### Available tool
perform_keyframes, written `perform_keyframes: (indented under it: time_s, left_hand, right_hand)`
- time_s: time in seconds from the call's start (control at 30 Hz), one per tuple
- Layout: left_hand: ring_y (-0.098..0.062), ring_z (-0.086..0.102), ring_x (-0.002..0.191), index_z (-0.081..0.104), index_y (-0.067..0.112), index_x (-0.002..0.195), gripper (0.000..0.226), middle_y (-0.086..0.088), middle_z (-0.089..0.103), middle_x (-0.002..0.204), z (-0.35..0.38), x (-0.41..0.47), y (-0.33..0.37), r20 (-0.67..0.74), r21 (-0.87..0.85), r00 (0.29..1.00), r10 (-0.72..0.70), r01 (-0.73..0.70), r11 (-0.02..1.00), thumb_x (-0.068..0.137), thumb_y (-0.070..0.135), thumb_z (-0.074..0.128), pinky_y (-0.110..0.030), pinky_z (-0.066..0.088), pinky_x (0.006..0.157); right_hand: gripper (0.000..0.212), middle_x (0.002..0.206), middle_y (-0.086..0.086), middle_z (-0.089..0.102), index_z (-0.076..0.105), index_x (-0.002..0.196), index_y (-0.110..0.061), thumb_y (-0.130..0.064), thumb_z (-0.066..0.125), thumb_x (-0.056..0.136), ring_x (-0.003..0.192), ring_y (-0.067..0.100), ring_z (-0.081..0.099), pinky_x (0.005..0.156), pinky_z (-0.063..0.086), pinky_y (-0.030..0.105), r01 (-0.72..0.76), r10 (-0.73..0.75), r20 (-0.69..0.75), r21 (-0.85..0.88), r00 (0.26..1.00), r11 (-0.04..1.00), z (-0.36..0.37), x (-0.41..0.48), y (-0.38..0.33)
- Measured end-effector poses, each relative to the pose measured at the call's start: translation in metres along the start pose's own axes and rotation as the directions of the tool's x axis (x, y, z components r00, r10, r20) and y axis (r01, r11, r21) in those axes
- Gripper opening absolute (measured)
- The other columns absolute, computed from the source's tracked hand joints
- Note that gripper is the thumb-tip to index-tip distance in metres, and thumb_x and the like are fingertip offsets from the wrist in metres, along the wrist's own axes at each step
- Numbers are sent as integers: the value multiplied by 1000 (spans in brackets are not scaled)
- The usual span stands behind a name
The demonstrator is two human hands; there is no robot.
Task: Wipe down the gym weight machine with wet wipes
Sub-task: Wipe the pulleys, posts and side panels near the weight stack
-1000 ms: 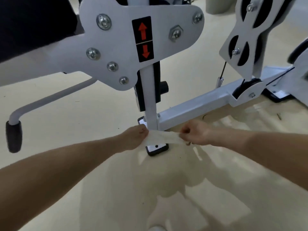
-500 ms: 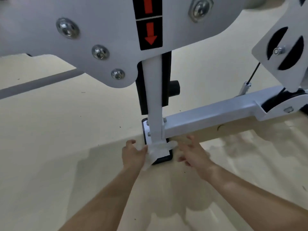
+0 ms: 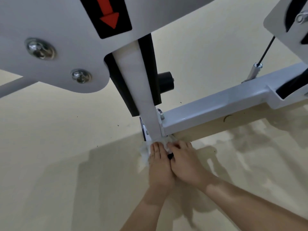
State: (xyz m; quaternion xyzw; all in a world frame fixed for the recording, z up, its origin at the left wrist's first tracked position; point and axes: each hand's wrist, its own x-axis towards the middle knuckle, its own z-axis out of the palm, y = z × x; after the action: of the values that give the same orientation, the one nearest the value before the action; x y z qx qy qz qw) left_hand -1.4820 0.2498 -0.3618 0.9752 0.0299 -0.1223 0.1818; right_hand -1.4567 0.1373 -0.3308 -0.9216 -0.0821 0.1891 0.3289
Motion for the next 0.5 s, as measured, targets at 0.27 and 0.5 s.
perform_keyframes:
  time_s: [0.27, 0.5]
  left_hand:
    - [-19, 52, 59, 73, 1, 86, 42, -10, 64, 66, -84, 13, 37, 249, -923, 873, -418, 345, 172, 79, -19, 36, -23, 42, 53]
    - [-2, 64, 76, 76, 25, 91, 33, 8, 75, 85, -139, -13, 70, -222, -854, 926, -305, -34, 519, 94, 2, 52, -11, 49, 62]
  right_hand:
    - [16, 67, 14, 63, 67, 77, -3, -2, 54, 86, 66, 25, 56, 61, 45, 33, -337, 255, 237, 801, 937, 495, -22, 36, -45]
    - [14, 90, 8, 76, 73, 94, -11, -13, 78, 80, 92, 27, 72, 86, 57, 43, -62, 301, 3, 980, 954, 187, -58, 13, -68]
